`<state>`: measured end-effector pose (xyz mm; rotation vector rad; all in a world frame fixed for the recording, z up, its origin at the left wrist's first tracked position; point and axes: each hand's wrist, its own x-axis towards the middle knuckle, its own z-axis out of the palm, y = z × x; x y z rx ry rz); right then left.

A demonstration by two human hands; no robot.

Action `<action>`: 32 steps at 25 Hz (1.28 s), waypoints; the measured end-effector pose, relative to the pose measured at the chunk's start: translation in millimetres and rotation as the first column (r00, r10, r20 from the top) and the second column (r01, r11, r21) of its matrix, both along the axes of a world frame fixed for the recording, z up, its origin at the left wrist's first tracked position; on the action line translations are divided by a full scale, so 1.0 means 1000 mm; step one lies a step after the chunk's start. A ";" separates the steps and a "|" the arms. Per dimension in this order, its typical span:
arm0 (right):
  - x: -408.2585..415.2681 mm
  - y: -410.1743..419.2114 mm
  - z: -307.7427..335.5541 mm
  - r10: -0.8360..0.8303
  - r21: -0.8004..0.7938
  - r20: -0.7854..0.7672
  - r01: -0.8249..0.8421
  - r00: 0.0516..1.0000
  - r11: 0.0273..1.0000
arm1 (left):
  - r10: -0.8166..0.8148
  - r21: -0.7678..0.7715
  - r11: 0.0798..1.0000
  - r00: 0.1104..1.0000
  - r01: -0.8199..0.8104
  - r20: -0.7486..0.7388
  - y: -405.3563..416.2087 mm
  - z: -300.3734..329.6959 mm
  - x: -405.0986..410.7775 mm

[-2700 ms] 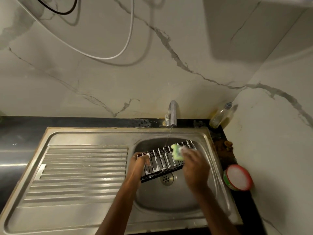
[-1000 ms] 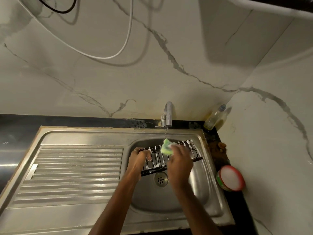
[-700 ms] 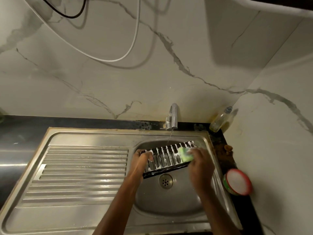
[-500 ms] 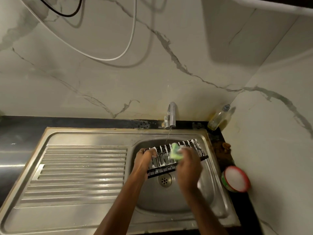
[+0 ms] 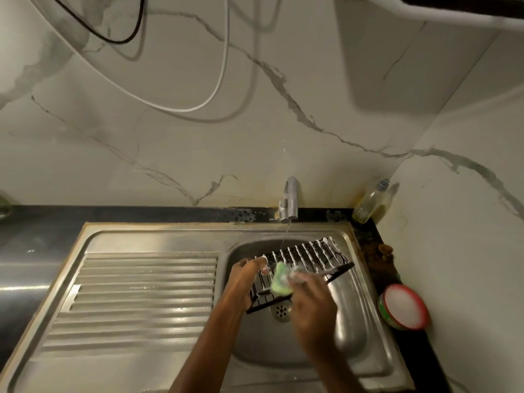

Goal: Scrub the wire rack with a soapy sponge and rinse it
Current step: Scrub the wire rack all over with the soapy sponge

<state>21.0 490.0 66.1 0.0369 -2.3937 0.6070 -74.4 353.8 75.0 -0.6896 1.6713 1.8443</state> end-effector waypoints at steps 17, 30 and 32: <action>-0.040 0.015 0.009 0.032 0.053 0.060 -0.035 0.998 0.998 | -0.051 0.127 0.990 0.994 0.064 -0.101 -0.017 -0.001 0.007; -0.083 -0.001 0.047 0.303 -0.145 0.393 -0.267 0.868 0.953 | -0.288 -0.301 0.939 0.859 0.167 -0.422 -0.015 -0.004 0.001; -0.075 0.011 0.042 0.299 -0.131 0.352 -0.270 0.887 0.954 | -0.292 -0.320 0.933 0.865 0.164 -0.408 -0.017 -0.005 0.002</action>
